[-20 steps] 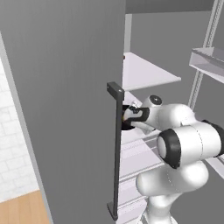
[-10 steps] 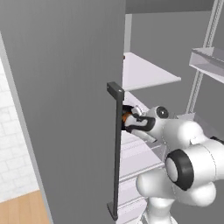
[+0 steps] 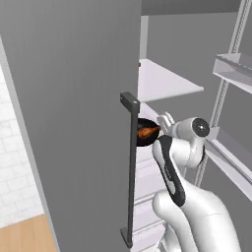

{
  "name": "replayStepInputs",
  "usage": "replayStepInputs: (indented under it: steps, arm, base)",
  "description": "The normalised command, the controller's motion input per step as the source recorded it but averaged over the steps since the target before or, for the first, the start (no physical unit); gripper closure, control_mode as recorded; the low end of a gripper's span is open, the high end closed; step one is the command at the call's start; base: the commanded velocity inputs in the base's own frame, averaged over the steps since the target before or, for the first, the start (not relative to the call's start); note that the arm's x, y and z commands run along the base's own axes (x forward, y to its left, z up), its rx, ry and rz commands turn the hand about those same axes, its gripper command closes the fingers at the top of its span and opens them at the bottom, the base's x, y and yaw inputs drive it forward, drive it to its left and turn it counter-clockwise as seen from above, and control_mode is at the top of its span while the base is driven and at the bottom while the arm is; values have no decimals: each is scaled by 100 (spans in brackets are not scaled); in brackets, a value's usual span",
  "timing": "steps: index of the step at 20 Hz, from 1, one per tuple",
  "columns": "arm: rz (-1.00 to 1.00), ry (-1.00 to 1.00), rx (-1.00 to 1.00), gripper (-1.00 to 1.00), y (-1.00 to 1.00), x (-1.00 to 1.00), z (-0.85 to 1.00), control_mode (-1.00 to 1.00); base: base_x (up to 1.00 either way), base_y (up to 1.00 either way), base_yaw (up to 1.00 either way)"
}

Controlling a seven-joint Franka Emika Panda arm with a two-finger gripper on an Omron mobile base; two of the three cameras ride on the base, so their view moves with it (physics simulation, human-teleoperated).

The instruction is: Pick the chicken drumstick and lemon from their plates and place them in the bowl. Then put the bowl in the fridge.

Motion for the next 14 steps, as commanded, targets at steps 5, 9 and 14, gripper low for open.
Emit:
replayStepInputs:
  steps: [5, 9, 14]
  arm:
    - [5, 21, -10, -100, 0, -100, 100, -100]
    - [13, 9, -10, -100, 0, -100, 100, -100]
    - [15, 0, -9, -100, -1, -100, 96, -100]
  base:
    - [0, 0, 0]
    - [0, 0, 0]
    - [0, 0, 0]
